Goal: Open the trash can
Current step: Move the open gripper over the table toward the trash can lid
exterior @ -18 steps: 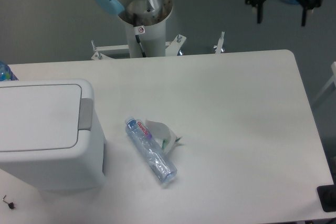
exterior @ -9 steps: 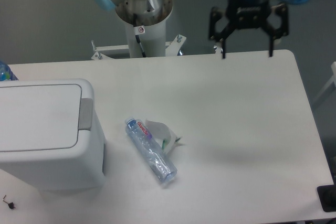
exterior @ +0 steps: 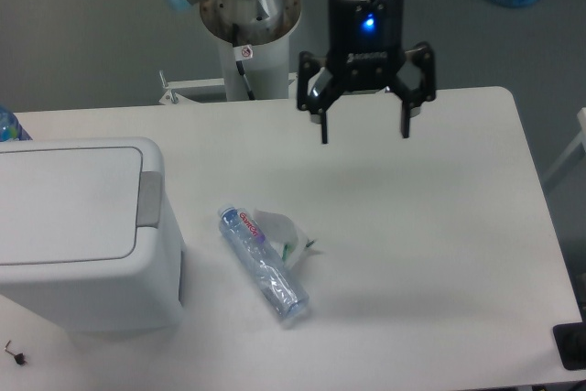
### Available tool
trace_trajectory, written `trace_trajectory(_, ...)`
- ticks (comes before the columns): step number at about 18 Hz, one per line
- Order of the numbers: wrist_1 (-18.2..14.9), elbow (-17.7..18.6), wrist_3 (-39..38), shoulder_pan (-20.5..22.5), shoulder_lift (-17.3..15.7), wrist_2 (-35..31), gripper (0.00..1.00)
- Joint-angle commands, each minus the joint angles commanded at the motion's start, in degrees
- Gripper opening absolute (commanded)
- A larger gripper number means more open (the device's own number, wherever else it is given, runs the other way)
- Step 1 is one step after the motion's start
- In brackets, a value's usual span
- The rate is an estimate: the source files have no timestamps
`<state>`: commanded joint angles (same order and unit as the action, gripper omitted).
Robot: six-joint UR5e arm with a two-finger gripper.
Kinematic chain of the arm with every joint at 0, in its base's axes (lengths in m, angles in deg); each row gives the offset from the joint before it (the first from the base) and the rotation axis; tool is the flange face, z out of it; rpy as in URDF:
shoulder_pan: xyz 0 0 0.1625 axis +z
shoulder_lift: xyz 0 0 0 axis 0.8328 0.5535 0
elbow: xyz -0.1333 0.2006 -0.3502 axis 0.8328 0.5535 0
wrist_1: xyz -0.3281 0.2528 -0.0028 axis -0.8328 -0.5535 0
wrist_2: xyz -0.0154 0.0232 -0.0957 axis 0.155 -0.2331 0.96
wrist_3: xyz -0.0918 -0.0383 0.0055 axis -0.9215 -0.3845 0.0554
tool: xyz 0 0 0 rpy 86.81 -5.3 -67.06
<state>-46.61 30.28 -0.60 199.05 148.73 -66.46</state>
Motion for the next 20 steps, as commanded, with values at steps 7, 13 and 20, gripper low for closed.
trace_trajectory(7, 2.89, 0.44, -7.99, -6.15, 2.9, 0.09, 1.0)
trace_trajectory(13, 5.01, 0.62, -11.88, -9.24, 4.92, 0.09, 1.0)
trace_trajectory(20, 5.01, 0.88, -15.3, -12.14, 5.19, 0.0, 1.0)
